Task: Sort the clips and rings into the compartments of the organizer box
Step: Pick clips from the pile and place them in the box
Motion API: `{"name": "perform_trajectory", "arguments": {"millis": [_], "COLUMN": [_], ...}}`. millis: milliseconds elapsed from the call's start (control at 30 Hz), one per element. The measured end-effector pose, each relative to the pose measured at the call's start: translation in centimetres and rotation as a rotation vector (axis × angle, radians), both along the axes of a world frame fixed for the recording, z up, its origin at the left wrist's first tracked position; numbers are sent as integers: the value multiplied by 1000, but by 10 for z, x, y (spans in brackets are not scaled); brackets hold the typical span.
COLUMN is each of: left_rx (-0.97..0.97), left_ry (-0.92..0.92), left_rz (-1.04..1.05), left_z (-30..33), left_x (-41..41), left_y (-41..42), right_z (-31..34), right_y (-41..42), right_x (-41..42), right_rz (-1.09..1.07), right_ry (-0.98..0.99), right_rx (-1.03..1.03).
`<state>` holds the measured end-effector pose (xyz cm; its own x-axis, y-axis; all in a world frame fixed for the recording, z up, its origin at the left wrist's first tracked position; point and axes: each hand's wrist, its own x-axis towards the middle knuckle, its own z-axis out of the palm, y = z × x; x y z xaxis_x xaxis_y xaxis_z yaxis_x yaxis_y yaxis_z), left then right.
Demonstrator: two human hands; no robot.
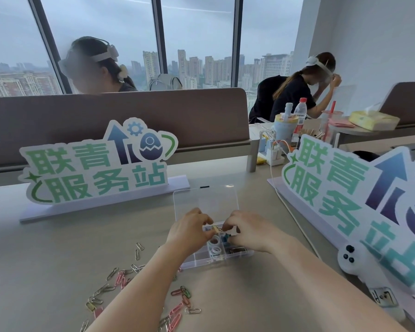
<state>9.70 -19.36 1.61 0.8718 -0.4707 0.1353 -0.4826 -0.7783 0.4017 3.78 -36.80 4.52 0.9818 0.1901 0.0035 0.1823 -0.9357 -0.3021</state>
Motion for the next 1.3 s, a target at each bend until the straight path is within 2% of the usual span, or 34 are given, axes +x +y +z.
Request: {"name": "perform_trajectory", "arguments": {"millis": [233,567,1100,1300], "left_rx": [-64,-80,-131,-132], "left_ry": [-47,-72,-101,-92], "left_rz": [11,130,365,461], "left_z": [7,8,-18,-26], "left_x": [-16,-52,-132,-145], "left_y": [20,101,215,232], "right_z": [-2,0,-24,-26], "right_y": [18,95,201,221], "right_x": [-2,-31,-79,-96], "right_rz": [26,201,498,443], "right_ry": [-97,-101,-97,-213], "right_rx": [56,131,87,5]}}
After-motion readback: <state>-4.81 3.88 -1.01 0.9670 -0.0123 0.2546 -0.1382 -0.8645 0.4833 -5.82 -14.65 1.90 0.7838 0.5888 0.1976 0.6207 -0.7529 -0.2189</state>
